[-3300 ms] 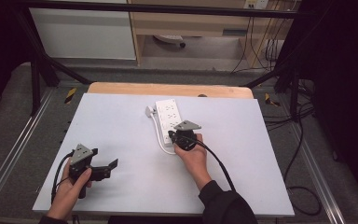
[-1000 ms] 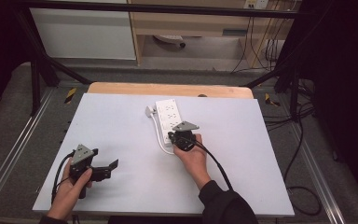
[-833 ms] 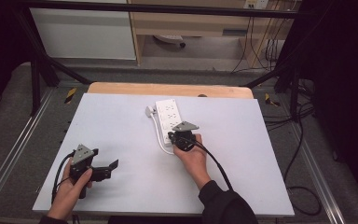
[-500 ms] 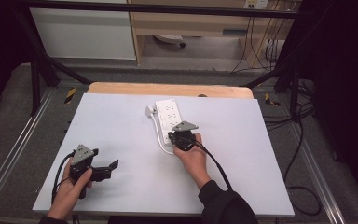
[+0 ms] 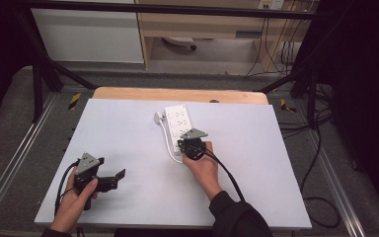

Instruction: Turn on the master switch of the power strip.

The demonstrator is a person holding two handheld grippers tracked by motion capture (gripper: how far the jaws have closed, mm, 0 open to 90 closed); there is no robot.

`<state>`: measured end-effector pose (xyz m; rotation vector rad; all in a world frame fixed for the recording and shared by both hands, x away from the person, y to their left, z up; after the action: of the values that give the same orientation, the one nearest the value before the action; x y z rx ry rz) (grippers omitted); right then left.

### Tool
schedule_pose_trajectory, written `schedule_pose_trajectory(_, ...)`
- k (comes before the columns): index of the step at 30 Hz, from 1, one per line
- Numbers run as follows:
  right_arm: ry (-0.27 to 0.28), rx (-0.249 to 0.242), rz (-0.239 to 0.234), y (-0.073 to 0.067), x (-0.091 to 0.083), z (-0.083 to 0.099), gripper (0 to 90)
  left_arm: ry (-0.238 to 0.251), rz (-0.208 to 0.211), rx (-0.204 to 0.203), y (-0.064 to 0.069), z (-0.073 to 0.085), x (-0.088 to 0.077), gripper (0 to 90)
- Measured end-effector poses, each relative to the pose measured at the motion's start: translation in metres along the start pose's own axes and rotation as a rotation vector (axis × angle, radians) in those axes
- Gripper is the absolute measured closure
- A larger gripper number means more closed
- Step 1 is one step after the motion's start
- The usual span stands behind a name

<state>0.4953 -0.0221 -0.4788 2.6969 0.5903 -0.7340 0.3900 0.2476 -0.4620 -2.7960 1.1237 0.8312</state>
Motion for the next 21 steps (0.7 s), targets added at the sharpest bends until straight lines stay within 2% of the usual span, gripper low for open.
schedule_pose_trajectory(17,-0.004,0.015,-0.011,0.001,0.0001,-0.0003,90.0,-0.004,0.004,0.0,0.0,0.0005,0.0003,6.7)
schedule_pose_trajectory(21,-0.007,0.037,-0.019,0.0016,0.0002,-0.0004,90.0,-0.005,0.005,0.001,0.0,0.0006,0.0004,6.7)
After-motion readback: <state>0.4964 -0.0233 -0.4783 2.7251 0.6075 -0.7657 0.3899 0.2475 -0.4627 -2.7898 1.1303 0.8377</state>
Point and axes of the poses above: each handheld gripper's, and its own axes: x roughly forward along the jaws, z roughly out of its underside, y roughly to its right, the point moved 6 cm from there along x, roughly forward along the jaws, and after that the axes turned 13 degrees about z, right-handed, at the moved point
